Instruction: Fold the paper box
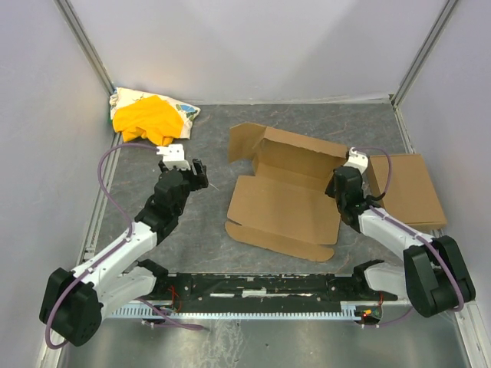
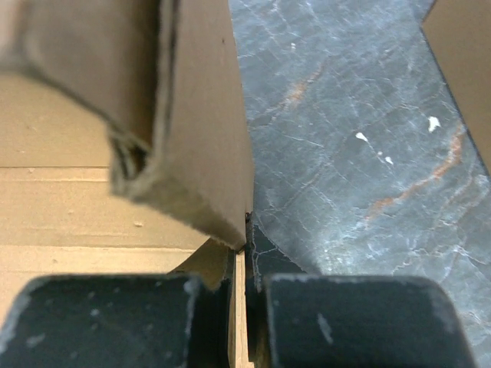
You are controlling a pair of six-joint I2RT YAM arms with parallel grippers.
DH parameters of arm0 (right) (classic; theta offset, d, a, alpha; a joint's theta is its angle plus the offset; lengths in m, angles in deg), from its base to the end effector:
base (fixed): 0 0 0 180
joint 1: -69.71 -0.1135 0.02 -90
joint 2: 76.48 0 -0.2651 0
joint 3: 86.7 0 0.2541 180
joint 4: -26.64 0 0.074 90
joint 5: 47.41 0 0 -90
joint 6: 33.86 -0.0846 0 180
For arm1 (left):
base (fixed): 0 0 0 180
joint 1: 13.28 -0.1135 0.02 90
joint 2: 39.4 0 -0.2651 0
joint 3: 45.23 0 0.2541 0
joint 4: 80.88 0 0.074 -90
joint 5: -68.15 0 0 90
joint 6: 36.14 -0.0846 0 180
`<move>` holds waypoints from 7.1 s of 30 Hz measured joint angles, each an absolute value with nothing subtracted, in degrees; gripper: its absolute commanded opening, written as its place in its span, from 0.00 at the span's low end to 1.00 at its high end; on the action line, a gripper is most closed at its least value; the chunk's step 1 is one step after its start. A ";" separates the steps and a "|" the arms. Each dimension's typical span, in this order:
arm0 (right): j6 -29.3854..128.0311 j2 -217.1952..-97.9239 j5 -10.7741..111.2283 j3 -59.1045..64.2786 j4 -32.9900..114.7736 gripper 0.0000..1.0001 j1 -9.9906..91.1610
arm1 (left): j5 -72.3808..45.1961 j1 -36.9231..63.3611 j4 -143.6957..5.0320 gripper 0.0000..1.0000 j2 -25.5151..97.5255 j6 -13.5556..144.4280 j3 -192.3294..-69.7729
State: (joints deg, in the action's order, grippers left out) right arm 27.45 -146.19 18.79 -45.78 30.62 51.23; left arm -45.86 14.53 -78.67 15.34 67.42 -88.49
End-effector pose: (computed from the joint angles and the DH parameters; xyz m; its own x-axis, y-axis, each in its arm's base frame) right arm 0.2746 0.0558 0.1578 -0.4351 0.3177 -0.8425 0.2743 0.9380 0.2121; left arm 0.2486 -0.0922 0.2436 -0.2214 -0.1253 -0.9671 0.0253 0.9906 -0.1342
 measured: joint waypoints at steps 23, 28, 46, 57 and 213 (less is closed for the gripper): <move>34.90 -142.30 39.56 -37.47 43.43 0.01 53.24 | -39.74 14.53 -76.18 0.72 1.44 60.99 -89.75; 36.56 -142.26 41.44 -37.32 44.64 0.01 53.24 | -39.72 14.53 -74.56 0.73 2.09 59.22 -89.56; 38.99 -140.73 48.08 -35.33 47.80 0.01 53.29 | -23.11 14.53 -78.80 0.79 2.18 56.21 -83.66; 38.95 -144.64 48.67 -35.33 48.04 0.02 53.29 | -9.78 14.53 -84.24 0.75 3.30 57.39 -82.35; 49.66 -191.83 46.23 35.16 106.86 0.63 43.39 | -74.50 47.12 -45.29 0.59 5.94 61.52 -106.10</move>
State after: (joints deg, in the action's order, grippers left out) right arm 49.66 -191.83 46.23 35.16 106.86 43.39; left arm -74.50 47.12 -45.29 5.94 61.52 -106.10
